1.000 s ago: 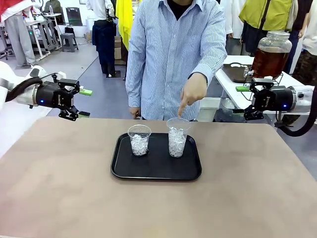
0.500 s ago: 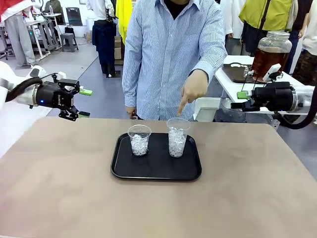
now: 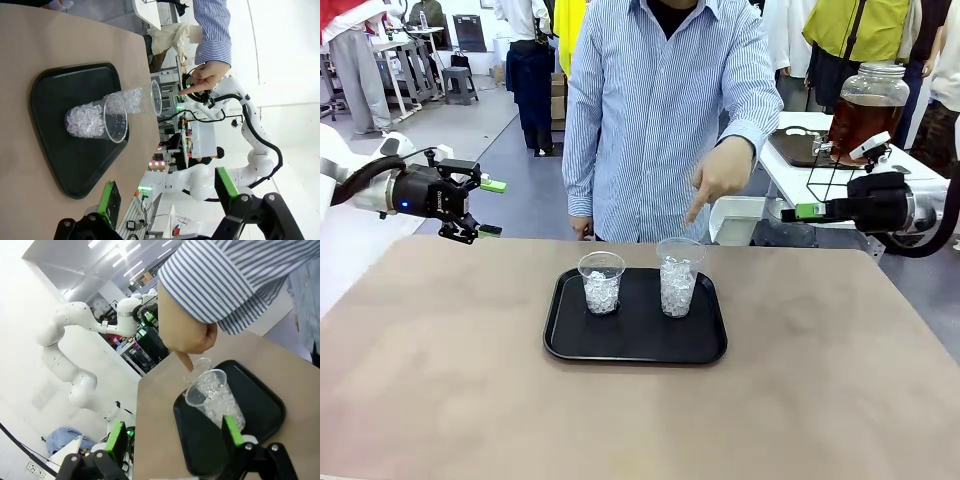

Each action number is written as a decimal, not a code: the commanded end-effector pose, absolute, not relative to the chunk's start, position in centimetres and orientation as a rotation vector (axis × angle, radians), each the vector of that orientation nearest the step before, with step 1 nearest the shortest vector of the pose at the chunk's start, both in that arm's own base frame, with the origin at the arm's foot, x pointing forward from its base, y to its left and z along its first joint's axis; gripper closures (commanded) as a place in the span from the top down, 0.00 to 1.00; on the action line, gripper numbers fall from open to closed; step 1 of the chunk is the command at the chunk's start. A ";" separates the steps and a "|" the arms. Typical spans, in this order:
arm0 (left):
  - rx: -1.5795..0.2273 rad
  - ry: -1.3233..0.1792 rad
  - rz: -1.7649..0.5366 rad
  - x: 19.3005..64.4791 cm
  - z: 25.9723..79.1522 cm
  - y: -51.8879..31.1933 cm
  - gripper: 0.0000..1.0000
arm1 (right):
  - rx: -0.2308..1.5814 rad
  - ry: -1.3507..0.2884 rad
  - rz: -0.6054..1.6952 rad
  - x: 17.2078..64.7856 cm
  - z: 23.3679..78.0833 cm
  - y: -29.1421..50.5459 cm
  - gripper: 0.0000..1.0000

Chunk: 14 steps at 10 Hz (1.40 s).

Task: Pour the drink into the iced cup.
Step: Pick up the iced cup indicated by the human and present it to them.

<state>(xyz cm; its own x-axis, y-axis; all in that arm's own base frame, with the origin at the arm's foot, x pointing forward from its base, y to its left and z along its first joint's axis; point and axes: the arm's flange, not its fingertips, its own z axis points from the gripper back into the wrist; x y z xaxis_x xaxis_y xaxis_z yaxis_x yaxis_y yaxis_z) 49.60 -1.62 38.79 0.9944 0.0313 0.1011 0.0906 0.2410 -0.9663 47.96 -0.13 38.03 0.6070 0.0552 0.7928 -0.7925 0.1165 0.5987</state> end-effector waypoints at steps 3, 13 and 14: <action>-1.337 -0.115 -0.033 49.6 38.9 -1.6 1.00 | 1.318 -0.706 0.701 48.0 38.0 -0.1 1.00; -1.337 -0.115 -0.033 49.6 38.9 -1.6 1.00 | 1.006 -1.229 1.215 51.7 30.5 5.3 1.00; -1.337 -0.115 -0.033 49.6 38.9 -1.6 1.00 | 1.033 -1.219 1.188 52.1 30.1 5.5 1.00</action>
<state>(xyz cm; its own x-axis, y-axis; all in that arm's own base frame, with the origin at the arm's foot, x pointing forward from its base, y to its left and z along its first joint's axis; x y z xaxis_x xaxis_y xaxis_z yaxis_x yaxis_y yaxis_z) 49.60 -1.61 38.77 0.9944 0.0316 0.1006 0.0901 0.2410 -0.9663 51.18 5.09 30.27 -0.0277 0.1250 0.9918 -0.9935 0.1063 -0.0411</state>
